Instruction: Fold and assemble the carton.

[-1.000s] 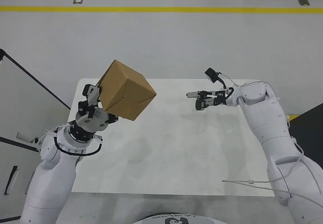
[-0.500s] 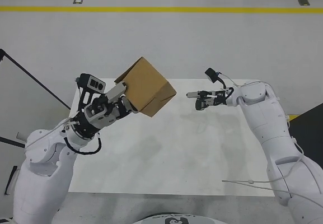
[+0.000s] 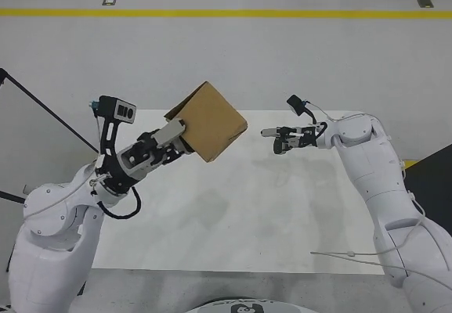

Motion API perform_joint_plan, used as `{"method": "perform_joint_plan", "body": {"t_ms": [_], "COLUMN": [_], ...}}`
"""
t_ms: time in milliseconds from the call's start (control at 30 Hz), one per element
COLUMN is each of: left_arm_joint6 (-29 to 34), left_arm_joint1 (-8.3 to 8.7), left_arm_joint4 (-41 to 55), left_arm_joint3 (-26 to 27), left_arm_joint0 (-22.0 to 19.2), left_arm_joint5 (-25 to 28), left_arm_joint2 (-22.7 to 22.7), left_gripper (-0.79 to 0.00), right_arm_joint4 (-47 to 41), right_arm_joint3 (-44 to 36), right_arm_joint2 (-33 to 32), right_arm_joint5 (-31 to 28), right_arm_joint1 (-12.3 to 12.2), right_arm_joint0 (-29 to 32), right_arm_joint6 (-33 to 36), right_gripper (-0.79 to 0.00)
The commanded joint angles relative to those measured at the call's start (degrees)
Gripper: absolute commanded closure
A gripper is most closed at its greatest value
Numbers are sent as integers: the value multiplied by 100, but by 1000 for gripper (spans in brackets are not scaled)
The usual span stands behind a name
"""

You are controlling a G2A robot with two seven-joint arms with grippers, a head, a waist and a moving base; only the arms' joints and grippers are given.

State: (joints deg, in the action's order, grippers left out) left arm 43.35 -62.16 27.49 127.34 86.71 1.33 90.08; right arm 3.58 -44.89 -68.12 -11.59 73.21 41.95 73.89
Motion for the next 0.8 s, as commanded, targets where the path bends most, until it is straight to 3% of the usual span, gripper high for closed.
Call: {"method": "perform_joint_plan", "body": {"t_ms": [0, 233, 533, 633, 767], "left_arm_joint6": [48, 174, 174, 295, -159], "left_arm_joint1": [16, 60, 60, 79, 67], "left_arm_joint4": [-380, -1620, -1620, -2268, -2942], "left_arm_joint3": [63, 291, 291, 373, 283], "left_arm_joint0": [-36, -160, -160, -285, -509], "left_arm_joint5": [119, 1064, 1064, 1770, 2745], "left_arm_joint2": [43, 146, 146, 127, 146], "left_gripper": [0, 0, 0, 0, 0], "right_arm_joint4": [0, 0, 0, 0, 0], "right_arm_joint3": [0, 0, 0, 0, 0], "right_arm_joint2": [0, 0, 0, 0, 0], "right_arm_joint5": [0, 0, 0, 0, 0], "right_arm_joint1": [0, 0, 0, 0, 0], "right_arm_joint0": [0, 0, 0, 0, 0], "right_arm_joint6": [0, 0, 0, 0, 0], "right_gripper": [-785, -785, -785, -785, -785]}}
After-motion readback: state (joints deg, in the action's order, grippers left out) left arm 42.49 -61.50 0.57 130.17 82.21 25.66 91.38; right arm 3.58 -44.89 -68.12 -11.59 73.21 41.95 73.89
